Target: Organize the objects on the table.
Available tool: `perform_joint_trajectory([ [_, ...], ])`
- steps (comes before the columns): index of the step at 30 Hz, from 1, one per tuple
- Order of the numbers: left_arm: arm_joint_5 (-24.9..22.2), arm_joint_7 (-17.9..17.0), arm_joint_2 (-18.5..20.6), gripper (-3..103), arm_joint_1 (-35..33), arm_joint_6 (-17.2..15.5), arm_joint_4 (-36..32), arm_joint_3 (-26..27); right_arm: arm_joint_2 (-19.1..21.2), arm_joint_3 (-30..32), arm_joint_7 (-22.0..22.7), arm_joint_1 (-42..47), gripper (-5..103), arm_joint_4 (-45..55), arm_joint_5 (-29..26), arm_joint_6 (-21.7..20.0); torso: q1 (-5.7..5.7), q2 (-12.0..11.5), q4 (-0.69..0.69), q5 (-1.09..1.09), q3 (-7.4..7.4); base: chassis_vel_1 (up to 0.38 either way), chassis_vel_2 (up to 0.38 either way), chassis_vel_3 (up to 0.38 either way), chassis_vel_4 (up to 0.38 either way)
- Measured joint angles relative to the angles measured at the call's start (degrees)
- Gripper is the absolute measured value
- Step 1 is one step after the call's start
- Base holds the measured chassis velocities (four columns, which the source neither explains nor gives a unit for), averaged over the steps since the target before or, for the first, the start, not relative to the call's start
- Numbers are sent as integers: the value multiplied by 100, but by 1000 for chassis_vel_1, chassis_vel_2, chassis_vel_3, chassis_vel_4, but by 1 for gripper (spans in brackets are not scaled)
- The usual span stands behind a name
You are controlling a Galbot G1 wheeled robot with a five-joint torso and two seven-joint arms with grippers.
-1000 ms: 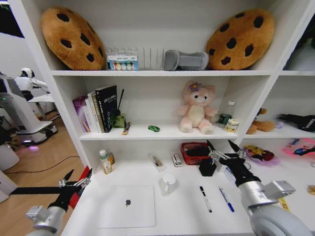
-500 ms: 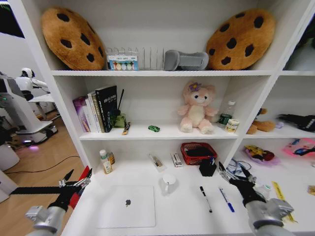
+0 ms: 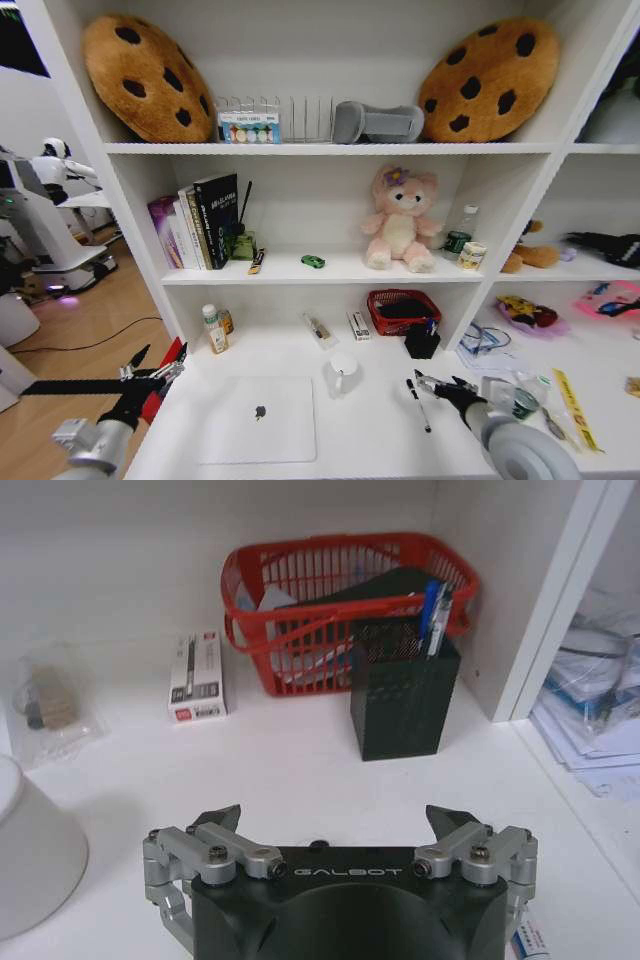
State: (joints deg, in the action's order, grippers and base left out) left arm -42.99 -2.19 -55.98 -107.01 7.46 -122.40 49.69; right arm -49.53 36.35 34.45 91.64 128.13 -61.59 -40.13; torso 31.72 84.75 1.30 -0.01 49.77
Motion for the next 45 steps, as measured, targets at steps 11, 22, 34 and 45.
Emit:
perform_joint_trajectory([
  [11,0,0,0,100,0,0,0,0,120,-623,90,-627,100,-724,-366,-153,0,0,2,1,0,0,0,0,0],
  [22,0,0,0,100,0,0,0,0,138,-1248,90,-1251,103,-1313,-435,-88,0,0,1,1,0,0,0,0,0],
  [34,0,0,0,100,0,0,0,0,94,-1332,83,-1161,62,-1310,-197,-34,-2,1,2,-2,-2,0,0,0,0],
  [45,0,0,0,100,0,0,0,0,69,-1387,186,-1069,19,-1211,-148,-32,-2,1,1,0,-2,0,0,0,0],
])
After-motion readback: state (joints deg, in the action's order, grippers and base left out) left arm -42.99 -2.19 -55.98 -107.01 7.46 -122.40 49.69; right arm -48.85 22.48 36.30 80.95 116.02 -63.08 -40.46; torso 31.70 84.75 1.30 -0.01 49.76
